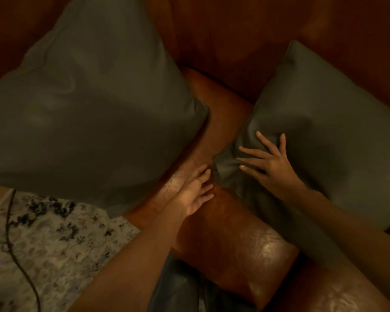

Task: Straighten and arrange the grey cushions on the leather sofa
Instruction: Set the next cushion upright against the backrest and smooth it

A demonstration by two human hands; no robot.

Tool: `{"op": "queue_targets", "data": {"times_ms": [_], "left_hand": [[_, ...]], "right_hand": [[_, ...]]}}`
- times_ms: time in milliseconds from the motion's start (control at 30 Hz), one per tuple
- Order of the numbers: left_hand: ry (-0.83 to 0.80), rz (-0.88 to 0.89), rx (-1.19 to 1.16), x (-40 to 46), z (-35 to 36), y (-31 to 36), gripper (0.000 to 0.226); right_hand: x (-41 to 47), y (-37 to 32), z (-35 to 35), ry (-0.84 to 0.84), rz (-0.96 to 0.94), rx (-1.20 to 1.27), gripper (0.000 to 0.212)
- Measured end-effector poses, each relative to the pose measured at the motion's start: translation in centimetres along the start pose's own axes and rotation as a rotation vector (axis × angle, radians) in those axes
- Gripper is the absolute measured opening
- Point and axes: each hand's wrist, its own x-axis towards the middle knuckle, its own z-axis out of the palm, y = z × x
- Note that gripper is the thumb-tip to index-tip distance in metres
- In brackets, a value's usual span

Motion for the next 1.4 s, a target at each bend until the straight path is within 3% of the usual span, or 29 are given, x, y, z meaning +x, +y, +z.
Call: {"op": "queue_targets", "data": {"times_ms": [167, 267, 400, 567, 733, 800, 867, 1000, 1100, 1167, 1267, 1400], "left_hand": [[-0.059, 0.148, -0.044, -1.3, 0.9, 1.0, 0.038], [0.042, 0.331, 0.123, -1.9, 0.8, 1.5, 0.03], [-0.01, 0.459, 0.334, -2.9, 1.2, 1.2, 0.021], [0.219, 0.895, 0.985, -0.9, 0.5, 0.3, 0.015], [0.274, 0.987, 1.302, 0.2, 0.1, 0.5, 0.022], [0.24, 0.998, 1.275, 0.4, -1.4, 0.5, 0.02], [0.227, 0.952, 1.106, -0.1, -2.7, 0.3, 0.021], [0.21, 0.608, 0.305, -2.2, -1.2, -1.1, 0.024], [0.237, 0.449, 0.015, -1.9, 0.9, -1.1, 0.026], [0.274, 0.448, 0.047, -1.5, 1.2, -0.9, 0.023], [0.27, 0.586, 0.185, -1.6, 0.6, -0.8, 0.013], [0.338, 0.694, 0.422, -1.9, 0.4, 0.4, 0.018]], "right_hand": [[-0.3, -0.1, -2.1, 0.022, 0.068, 0.293, 0.034], [-0.5, 0.0, -2.6, 0.009, 0.074, 0.342, 0.034], [-0.5, -0.2, -2.7, 0.017, 0.075, 0.369, 0.033], [-0.6, -0.3, -2.8, 0.043, 0.052, 0.371, 0.03], [-0.6, -0.4, -2.6, 0.04, 0.043, 0.34, 0.035], [-0.6, -0.2, -2.6, 0.032, 0.009, 0.241, 0.04], [-0.7, 0.0, -2.7, 0.03, -0.019, 0.095, 0.048], [-0.7, -0.6, -2.4, 0.094, -0.043, -0.113, 0.047], [-0.5, -1.0, -1.7, 0.157, -0.053, -0.142, 0.041], [-0.4, -1.3, -1.4, 0.176, -0.066, -0.15, 0.039], [-0.3, -1.7, -1.4, 0.195, -0.115, -0.187, 0.039], [0.8, -3.2, -1.3, 0.226, -0.205, -0.24, 0.036]]}}
